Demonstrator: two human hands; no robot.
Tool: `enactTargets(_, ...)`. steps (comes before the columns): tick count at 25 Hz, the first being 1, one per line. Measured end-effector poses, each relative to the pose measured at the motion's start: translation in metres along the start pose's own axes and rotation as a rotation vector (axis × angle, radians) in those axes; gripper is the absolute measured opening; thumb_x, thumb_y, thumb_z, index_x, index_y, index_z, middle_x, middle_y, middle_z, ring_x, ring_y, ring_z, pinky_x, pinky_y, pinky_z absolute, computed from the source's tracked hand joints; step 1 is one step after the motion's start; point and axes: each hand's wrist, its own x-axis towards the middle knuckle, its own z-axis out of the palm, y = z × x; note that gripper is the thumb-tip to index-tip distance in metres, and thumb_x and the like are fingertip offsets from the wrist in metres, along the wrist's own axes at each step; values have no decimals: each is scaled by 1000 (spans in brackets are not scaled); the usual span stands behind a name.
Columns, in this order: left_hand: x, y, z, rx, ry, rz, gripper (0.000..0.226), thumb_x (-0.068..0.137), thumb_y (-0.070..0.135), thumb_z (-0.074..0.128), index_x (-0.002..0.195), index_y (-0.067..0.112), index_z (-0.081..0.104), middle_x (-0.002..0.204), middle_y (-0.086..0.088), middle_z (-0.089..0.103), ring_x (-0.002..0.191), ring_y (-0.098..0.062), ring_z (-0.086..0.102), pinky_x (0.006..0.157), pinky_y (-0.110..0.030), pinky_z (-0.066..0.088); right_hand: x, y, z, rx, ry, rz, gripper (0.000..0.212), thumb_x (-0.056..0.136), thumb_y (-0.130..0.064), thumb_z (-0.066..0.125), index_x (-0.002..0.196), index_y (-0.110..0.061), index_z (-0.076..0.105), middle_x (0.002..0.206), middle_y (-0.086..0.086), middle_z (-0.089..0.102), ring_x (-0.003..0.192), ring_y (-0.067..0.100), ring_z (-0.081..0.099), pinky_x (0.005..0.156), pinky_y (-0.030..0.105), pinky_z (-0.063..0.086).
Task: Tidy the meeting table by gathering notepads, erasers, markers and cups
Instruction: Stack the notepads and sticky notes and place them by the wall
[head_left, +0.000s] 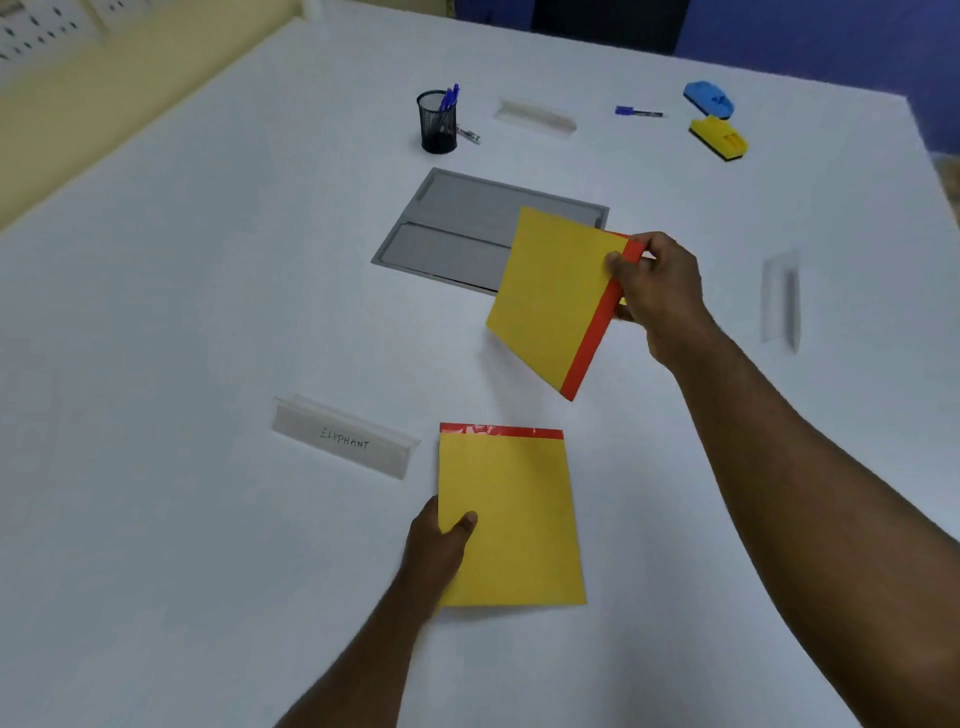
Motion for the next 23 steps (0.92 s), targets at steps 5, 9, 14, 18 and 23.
enactTargets(5,-59,-12,-7,-115,42,6,37,93,19,64,129,19,54,119,-6,66,102,-22,63,90,-40,52,-78,-19,-93,-50,-76,-95,10,92,-30,62,99,-25,66,93,-1,71,88,17,68,74,36,55)
enactTargets(9,-101,-15,-18,-58,77,81,64,93,19,63,149,24,33,144,0,49,126,-24,50,108,-45,41,-125,-18,-132,-138,-313,-59,15,87,-38,66,91,-25,72,74,-3,74,67,10,69,59,26,52)
enactTargets(14,-156,-14,-20,78,51,215,61,94,19,62,146,39,36,149,13,36,135,-12,37,113,-35,31,-169,-1,-132,-364,-628,-59,15,88,-38,65,88,-25,73,64,-14,70,55,0,64,49,13,46)
enactTargets(18,-208,-10,-20,28,-53,109,25,97,32,56,103,51,70,123,12,66,107,-6,62,87,-25,50,-197,7,-107,-441,-736,-151,19,88,-40,65,91,-24,75,101,-7,73,86,11,69,74,27,56)
enactTargets(23,-280,-26,-45,-269,-23,6,49,86,68,44,111,37,72,114,8,73,104,-15,70,78,-30,57,-230,-5,-63,-494,-957,-204,25,88,-42,65,99,-22,74,109,-4,71,93,16,68,86,36,56)
